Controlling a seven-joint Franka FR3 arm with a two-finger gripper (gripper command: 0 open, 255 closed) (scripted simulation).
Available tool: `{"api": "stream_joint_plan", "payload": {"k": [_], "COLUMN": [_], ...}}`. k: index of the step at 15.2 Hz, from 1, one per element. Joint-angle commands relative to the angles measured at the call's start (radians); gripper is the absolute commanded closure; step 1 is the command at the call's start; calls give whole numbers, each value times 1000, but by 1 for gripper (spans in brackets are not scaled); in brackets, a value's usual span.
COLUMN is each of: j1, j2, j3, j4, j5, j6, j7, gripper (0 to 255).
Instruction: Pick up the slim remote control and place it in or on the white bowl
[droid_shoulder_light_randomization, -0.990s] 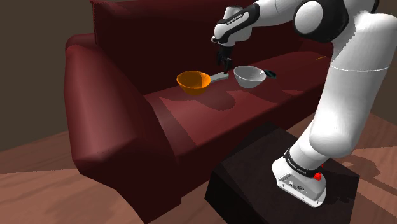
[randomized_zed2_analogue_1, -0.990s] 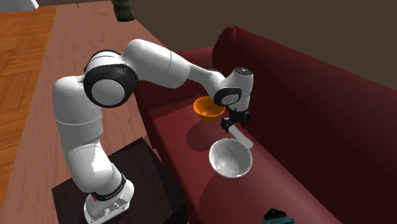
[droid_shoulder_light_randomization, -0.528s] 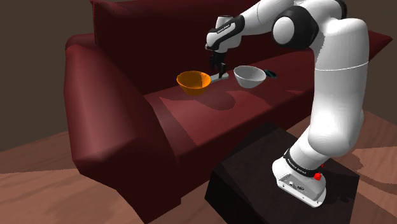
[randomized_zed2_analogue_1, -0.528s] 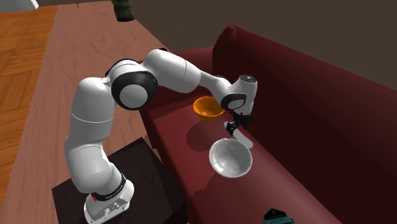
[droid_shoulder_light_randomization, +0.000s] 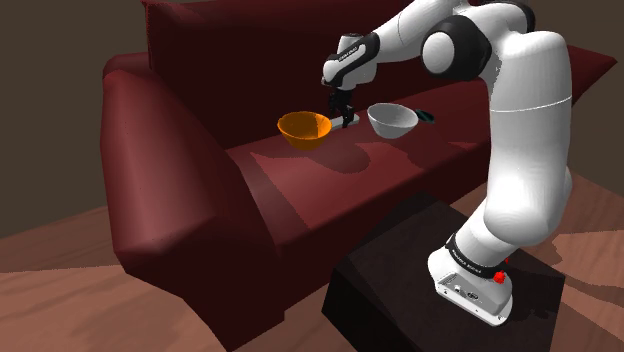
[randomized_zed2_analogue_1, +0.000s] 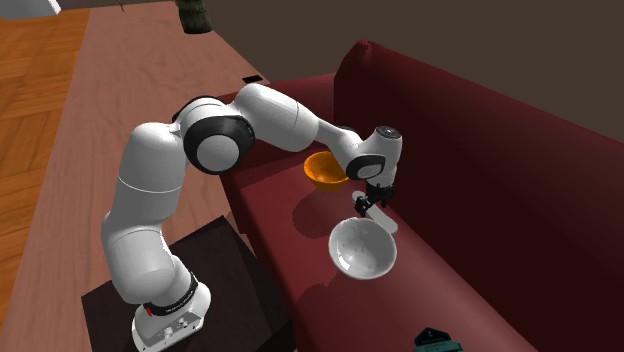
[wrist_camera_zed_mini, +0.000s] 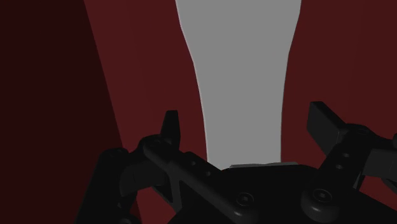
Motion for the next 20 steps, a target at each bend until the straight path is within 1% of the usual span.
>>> {"api": "stream_joint_plan", "payload": {"k": [1, 4, 5, 14, 20], "j1": [-1, -1, -1, -1, 7], "j2": [3, 3, 4, 3, -42], "j3": [0, 0, 0, 0, -11], "j4": [1, 1, 2, 1, 17], "j5": [1, 1, 1, 1, -16], "j6": [2, 2, 2, 1, -58], "j7": [0, 0, 0, 0, 9], "gripper": [0, 0, 255, 255, 255]}}
